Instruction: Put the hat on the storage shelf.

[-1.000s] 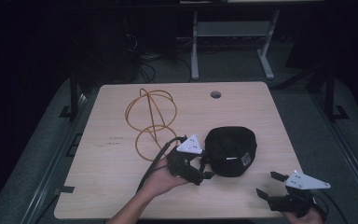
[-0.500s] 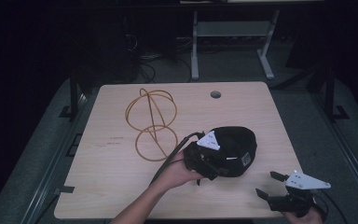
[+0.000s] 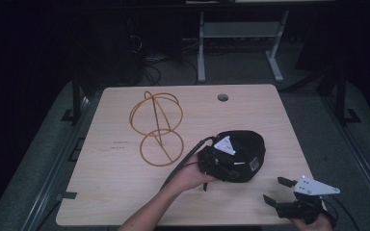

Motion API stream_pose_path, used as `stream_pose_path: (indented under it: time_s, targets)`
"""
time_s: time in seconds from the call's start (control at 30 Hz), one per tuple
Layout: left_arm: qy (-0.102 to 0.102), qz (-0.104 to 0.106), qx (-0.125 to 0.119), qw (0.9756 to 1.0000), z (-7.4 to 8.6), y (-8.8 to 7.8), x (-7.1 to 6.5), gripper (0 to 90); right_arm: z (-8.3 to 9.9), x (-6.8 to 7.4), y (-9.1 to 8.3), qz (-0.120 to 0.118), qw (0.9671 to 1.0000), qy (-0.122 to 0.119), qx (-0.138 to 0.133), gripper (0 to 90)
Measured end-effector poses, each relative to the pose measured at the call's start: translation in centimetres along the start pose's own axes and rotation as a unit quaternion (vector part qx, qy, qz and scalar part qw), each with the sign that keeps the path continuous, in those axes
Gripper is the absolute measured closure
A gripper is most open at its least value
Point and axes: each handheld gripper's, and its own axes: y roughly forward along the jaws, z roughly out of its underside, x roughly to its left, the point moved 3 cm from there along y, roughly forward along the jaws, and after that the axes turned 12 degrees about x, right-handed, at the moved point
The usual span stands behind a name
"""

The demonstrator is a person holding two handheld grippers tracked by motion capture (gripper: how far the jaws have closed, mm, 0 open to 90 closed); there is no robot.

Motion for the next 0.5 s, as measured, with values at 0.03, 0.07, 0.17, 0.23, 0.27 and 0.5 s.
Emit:
stream_pose_path:
  time_s: [0.03,0.07,0.17,0.23,0.27,0.5]
  targets:
    - [0.002,0.0,0.008,1.0,0.01,0.18,0.04,51.4,0.0,0.03,0.0,0.0,1.0,0.0,0.0,14.8]
    - [0.0,-0.002,0.014,0.9999,0.03,0.33,0.02,53.5,-0.01,0.07,0.0,0.0,1.0,0.0,-0.001,14.8]
    - [0.006,0.005,0.011,0.9999,0.02,0.37,0.08,63.5,-0.11,0.15,0.15,-0.002,1.0,-0.004,0.002,14.8]
    - [0.011,0.009,0.007,0.9999,-0.01,0.34,0.07,70.4,-0.15,0.26,0.24,-0.004,1.0,-0.004,0.004,14.8]
    - [0.011,0.01,0.006,0.9999,-0.02,0.29,0.06,73.4,-0.17,0.28,0.29,-0.005,1.0,-0.004,0.005,14.8]
    - [0.008,0.033,-0.01,0.9994,-0.07,-0.1,-0.06,79.7,-0.48,0.26,0.18,-0.007,0.9999,0.006,-0.01,14.8]
